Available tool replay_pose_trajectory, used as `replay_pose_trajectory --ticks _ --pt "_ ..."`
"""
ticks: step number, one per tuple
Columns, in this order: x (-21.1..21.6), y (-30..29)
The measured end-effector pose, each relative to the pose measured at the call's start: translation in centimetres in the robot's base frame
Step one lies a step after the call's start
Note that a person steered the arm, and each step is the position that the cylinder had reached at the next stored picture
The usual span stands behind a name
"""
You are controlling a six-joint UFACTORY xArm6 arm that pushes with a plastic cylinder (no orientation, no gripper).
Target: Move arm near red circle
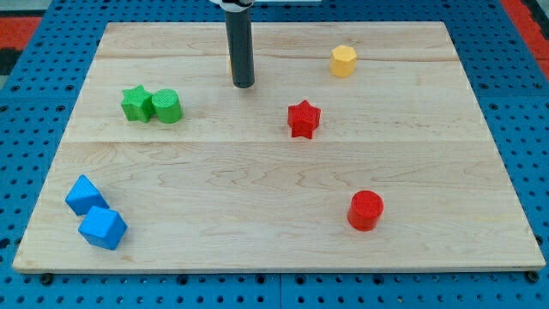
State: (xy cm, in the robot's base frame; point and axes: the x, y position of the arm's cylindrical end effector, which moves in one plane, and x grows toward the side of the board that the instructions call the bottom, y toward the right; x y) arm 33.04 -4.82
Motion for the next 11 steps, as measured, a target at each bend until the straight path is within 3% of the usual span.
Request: replay_pose_trajectory --ticks 1,2,3,5,7,9,11 --pt "-1.8 -1.3" --pt "-0.3 -3.3" --pt "4.2 3.6" --pt "15.8 -2.0" --pt "28.8 5.3" --pt "28.0 16.1" --pt "24.3 17.6"
